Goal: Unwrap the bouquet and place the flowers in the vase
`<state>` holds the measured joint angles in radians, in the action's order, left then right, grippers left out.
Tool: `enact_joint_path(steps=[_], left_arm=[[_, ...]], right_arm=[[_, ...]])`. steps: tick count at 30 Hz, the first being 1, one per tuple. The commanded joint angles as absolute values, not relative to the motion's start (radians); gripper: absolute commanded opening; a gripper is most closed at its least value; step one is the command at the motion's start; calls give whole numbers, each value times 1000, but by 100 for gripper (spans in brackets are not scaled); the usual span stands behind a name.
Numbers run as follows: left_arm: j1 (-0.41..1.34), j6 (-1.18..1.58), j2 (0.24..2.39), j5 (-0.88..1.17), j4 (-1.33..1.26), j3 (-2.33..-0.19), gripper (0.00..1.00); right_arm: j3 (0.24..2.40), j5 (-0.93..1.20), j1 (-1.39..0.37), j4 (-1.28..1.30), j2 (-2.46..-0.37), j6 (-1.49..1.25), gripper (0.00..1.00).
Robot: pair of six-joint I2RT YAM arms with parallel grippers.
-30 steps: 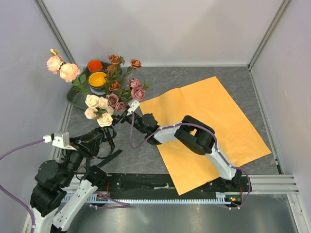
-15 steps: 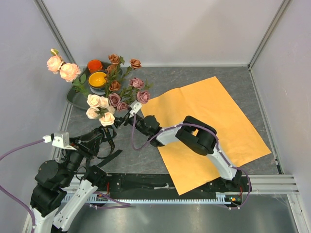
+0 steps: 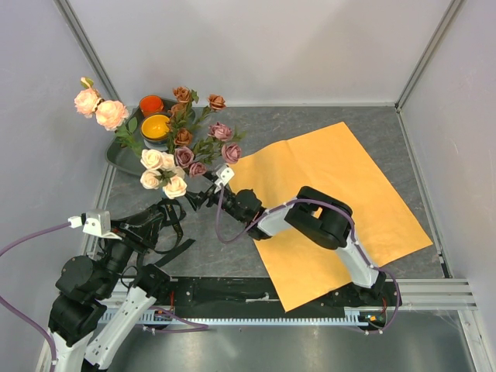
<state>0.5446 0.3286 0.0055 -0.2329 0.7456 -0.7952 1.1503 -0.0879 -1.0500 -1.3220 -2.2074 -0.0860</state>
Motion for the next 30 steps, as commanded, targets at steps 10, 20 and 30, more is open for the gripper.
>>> enact_joint_path(steps=[10, 20, 30], left_arm=[[534, 321, -97, -222, 704, -793, 56], [534, 333, -87, -141, 631, -801, 63], [534, 474, 32, 36, 471, -814, 67]], right_arm=[[836, -369, -1071, -1407, -1872, -155, 98], [840, -896, -1069, 99, -1322, -549, 98], [799, -824, -1089, 561, -761, -585, 98]])
